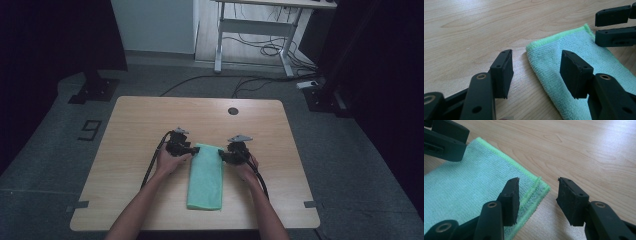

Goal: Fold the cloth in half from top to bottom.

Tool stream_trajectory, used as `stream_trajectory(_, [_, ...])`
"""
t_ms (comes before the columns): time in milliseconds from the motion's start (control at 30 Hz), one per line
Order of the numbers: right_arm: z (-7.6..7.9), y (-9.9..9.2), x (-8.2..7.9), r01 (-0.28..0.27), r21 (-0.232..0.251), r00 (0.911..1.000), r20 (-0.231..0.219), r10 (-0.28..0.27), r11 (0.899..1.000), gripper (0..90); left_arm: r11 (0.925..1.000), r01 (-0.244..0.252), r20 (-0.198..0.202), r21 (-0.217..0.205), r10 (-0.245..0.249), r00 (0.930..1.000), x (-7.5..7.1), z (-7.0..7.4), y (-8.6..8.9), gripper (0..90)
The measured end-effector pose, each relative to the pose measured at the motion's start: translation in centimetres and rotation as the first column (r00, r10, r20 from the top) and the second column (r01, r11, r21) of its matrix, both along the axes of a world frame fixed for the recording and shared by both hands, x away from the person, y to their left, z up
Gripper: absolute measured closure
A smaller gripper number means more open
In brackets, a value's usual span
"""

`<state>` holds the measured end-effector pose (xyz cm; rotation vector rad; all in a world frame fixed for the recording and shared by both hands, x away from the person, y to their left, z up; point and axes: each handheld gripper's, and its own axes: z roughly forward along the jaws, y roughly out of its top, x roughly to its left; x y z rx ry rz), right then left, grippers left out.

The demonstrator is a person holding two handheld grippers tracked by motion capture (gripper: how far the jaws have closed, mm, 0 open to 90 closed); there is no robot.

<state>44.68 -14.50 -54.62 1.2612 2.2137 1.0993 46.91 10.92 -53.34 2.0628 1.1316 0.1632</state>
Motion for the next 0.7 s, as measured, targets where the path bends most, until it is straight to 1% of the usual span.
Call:
stream_trajectory(167, [-0.33,0.20,0.17,-0.003,-0.005,1.0000,0.000,0.003,1.000,52.6,1.0000,0.005,-0.003,0.000,-0.005,1.0000,0.01,-0.23,-0.21,44.6])
stream_trajectory(267, [-0.47,0.22,0.23,-0.003,0.001,1.0000,-0.003,0.003,1.000,53.4,1.0000,0.005,-0.002,0.001,-0.005,1.0000,0.02,-0.32,-0.32,45.0])
stream_trajectory(500, [-0.49,0.10,0.33,-0.005,0.009,0.9999,-0.012,0.005,1.000,54.1,1.0000,-0.004,-0.011,0.005,0.004,0.9999,0.13,-0.51,-0.30,48.9])
stream_trajectory(567, [-0.38,0.01,0.34,0.002,0.009,1.0000,-0.006,-0.002,1.000,53.5,1.0000,-0.007,-0.014,0.004,0.007,0.9999,0.15,-0.52,-0.24,49.5])
stream_trajectory(600, [-0.06,-0.14,0.25,0.021,0.034,0.9997,0.009,-0.021,0.999,52.3,1.0000,-0.007,-0.014,0.003,0.007,0.9999,0.14,-0.54,-0.26,49.7])
stream_trajectory(667, [0.01,-0.15,0.23,0.021,0.041,0.9997,0.009,-0.022,0.999,50.8,1.0000,-0.008,-0.013,0.002,0.008,0.9999,0.13,-0.54,-0.30,49.6])
stream_trajectory(700, [0.08,-0.10,0.21,0.019,0.037,0.9997,0.014,-0.020,0.999,50.2,1.0000,-0.007,-0.012,0.003,0.007,0.9999,0.13,-0.55,-0.33,49.6])
